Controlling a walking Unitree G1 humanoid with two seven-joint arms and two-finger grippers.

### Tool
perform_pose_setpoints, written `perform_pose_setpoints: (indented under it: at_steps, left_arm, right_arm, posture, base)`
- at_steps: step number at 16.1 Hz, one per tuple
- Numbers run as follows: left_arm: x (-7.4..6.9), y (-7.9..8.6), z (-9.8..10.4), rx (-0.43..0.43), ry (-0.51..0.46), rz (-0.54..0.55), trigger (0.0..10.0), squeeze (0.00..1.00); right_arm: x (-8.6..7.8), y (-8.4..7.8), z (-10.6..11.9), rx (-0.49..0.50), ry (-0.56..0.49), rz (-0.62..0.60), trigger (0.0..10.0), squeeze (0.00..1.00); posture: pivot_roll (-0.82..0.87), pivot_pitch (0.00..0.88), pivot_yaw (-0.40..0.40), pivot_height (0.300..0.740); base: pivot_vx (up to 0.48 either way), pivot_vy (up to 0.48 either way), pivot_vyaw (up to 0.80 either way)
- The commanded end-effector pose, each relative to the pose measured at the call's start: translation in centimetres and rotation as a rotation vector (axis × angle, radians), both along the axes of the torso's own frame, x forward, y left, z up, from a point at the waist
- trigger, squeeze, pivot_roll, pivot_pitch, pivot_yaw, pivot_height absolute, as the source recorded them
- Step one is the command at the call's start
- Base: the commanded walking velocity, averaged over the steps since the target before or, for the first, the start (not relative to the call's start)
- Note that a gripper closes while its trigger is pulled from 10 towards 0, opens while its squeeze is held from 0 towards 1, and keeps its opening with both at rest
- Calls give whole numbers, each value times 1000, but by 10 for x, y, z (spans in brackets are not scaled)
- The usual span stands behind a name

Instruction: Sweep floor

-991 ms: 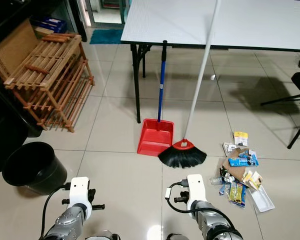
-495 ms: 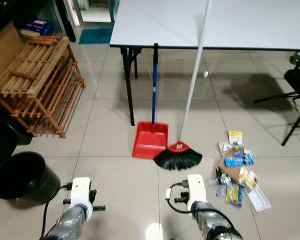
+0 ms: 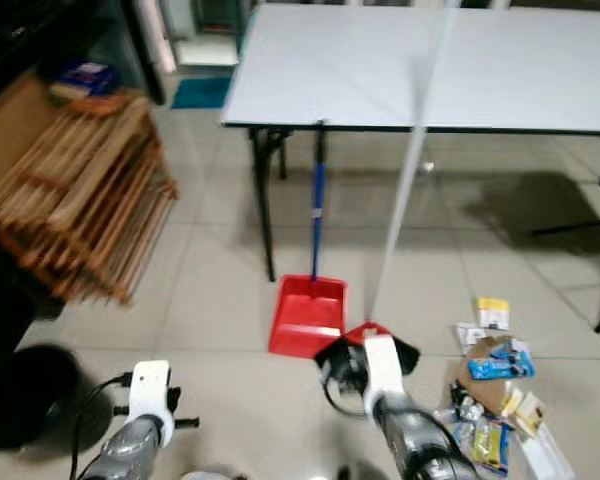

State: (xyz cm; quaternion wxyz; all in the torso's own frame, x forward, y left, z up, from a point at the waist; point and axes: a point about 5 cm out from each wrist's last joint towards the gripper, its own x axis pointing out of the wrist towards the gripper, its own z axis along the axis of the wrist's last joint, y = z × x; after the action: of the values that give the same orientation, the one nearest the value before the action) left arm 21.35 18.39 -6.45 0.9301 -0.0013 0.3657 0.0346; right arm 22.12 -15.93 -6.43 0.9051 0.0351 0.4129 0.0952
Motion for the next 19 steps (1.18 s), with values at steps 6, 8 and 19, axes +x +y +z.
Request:
perform_pose_setpoints:
  at_steps: [6, 8, 19]
  left_arm:
    - [-3, -4, -2, -2, 11, -16, 10000, 0]
    - [-3, -4, -2, -2, 10, -14, 10000, 0]
    - [-3, -3, -2, -1, 11, -14, 10000, 0]
  right_arm:
    - [1, -2, 1, -4, 3, -8, 10000, 0]
    - [1, -2, 0, -4, 4, -7, 10000, 0]
    - [1, -1, 0, -4, 5, -5, 10000, 0]
  posture:
    - [17, 74, 5, 740]
    - [18, 75, 4, 740]
    - [19, 77, 4, 740]
  base:
    - [313, 0, 0]
    - [317, 0, 0]
    - [309, 0, 0]
